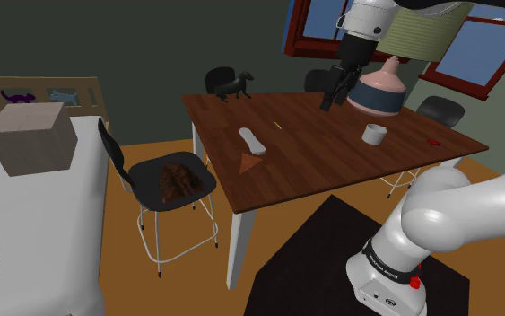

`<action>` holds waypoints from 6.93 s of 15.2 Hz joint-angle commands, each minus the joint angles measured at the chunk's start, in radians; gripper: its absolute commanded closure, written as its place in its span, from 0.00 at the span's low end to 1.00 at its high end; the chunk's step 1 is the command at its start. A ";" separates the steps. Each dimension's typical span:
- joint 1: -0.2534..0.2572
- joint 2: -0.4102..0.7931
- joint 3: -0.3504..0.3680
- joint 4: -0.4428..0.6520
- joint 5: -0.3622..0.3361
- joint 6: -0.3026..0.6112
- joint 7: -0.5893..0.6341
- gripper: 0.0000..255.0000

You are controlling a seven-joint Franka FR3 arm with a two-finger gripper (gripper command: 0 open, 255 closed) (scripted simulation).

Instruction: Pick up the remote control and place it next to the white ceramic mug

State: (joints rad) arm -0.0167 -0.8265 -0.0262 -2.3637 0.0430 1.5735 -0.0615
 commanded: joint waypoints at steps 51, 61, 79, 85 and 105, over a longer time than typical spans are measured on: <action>-0.141 1.478 -0.082 0.760 0.064 0.670 0.077 0.00; -0.141 1.478 -0.082 0.760 0.064 0.669 0.077 1.00; -0.136 1.386 -0.091 0.795 0.050 0.543 0.087 1.00; -0.135 1.352 -0.094 0.824 0.045 0.480 0.091 1.00; -0.252 1.146 -0.158 0.640 0.039 0.454 -0.092 1.00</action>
State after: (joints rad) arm -0.2532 0.3388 -0.1755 -1.6958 0.0825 2.0184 -0.1276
